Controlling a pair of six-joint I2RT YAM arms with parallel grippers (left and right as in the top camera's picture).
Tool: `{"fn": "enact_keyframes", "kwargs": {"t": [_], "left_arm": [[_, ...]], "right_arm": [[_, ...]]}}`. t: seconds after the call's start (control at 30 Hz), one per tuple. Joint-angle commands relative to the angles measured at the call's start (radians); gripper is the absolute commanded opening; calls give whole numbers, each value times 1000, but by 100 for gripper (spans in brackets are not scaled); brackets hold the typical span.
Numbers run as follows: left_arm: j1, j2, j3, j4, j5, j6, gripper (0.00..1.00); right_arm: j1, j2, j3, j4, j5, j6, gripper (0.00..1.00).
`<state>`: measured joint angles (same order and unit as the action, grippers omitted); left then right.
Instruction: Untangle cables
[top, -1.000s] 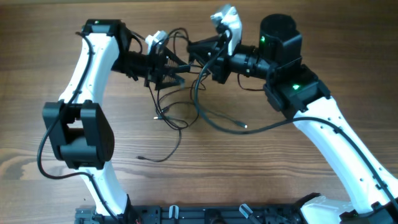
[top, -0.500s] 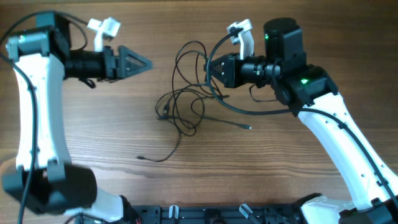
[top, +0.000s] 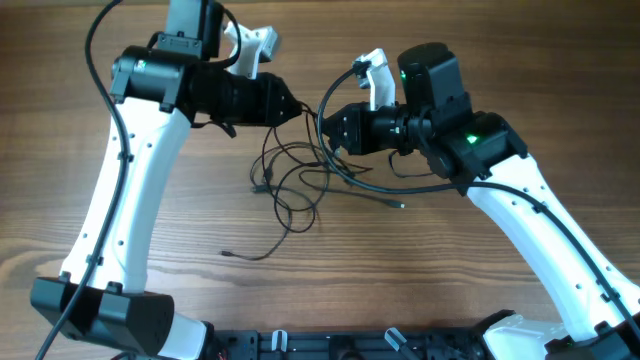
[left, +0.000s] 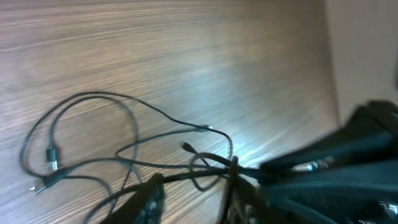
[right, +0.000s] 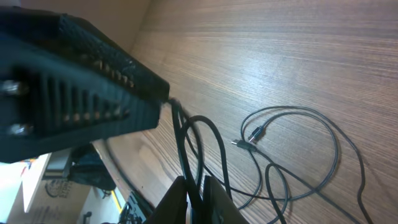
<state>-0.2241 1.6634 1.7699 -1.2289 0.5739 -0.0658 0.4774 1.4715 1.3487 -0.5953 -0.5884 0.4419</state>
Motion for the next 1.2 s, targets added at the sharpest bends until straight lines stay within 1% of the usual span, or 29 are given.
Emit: {"fn": "enact_keyframes", "kwargs": {"t": [0.0,0.07,0.1,0.13,0.17,0.2,0.27,0.33,0.37,0.4,0.43,0.5,0.53,0.57,0.67,0.77,0.8,0.93,1.03,1.13,1.17], "left_arm": [[-10,9,-35,18,-75,-47,4],[-10,9,-53,16,-124,-48,4],[-9,8,-52,16,-148,-48,4],[-6,5,-51,20,-164,-49,4],[0,-2,-49,27,-174,-59,4],[10,-14,-49,34,-175,-72,4],[28,-42,-49,40,-175,-77,4],[46,-81,-49,43,-175,-78,4],[50,-100,-49,44,-175,-86,4],[53,-121,-49,45,-175,-101,4],[53,-139,-49,48,-173,-100,4],[53,-188,-49,61,-164,-100,4],[53,-229,-49,82,-143,-100,4],[53,-257,-49,100,-130,-100,4],[53,-343,-49,148,-118,-101,4],[52,-392,-49,160,-119,-126,4],[52,-394,-49,155,-119,-126,4],[52,-362,-50,111,-118,-126,4],[51,-334,-50,104,-87,-126,4],[51,-322,-50,111,-54,-127,4],[51,-322,-50,111,-54,-127,4]], "right_arm": [[3,11,4,2,4,5,12],[3,11,4,-6,7,6,13],[3,11,4,-20,29,10,16],[3,11,4,-33,58,23,23],[3,11,4,-72,153,68,28],[3,12,1,-119,251,116,30],[3,12,-13,-157,327,133,33],[3,14,-29,-184,387,138,40],[3,16,-32,-187,389,137,47],[3,18,-32,-180,374,127,54],[3,17,-31,-155,311,72,59],[3,13,-25,-32,26,-150,67],[3,5,-23,11,-49,-182,71],[3,-5,-21,45,-75,-180,72],[3,-47,-21,135,-119,-181,72],[3,-58,-21,195,-213,-194,65],[9,-58,-21,211,-251,-213,63],[42,-56,-21,256,-252,-249,55],[68,-46,-21,245,-247,-286,53],[75,-8,-21,215,-248,-286,47],[75,18,-21,210,-253,-285,47]]}}
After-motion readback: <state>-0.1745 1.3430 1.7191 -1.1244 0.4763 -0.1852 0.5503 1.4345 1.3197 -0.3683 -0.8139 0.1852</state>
